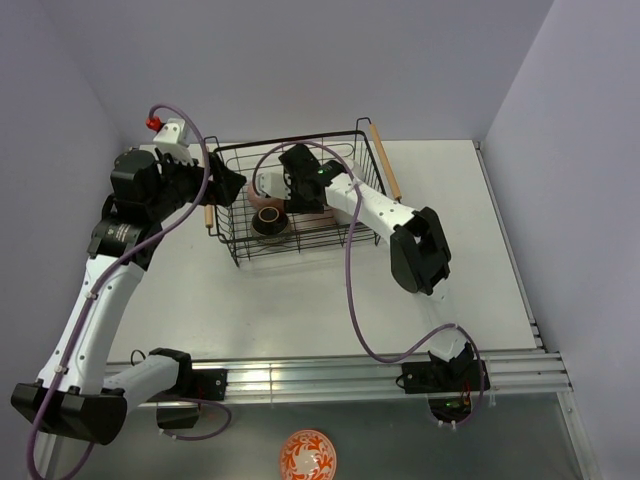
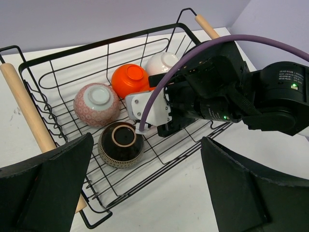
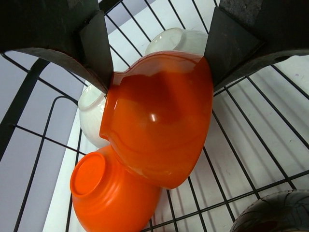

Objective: Load the bowls into the dish rack

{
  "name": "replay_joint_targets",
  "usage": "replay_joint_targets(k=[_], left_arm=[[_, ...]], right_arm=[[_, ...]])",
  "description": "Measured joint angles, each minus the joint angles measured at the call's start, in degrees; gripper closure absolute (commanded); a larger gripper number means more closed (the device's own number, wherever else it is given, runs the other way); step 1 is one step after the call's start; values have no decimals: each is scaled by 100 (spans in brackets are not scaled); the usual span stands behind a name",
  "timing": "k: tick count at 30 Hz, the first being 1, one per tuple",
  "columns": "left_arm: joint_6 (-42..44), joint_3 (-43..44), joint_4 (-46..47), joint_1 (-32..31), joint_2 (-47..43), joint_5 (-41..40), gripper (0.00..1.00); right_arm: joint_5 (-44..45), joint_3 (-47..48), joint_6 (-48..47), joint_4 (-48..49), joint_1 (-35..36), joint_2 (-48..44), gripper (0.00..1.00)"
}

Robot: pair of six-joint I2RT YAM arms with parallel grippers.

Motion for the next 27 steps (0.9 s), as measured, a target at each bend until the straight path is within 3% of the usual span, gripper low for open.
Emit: replay_joint_targets(k=[27], left_arm=[[-2, -85, -9, 302, 39, 341, 1]], right_arm=[[160, -299, -50, 374, 90, 271, 100]])
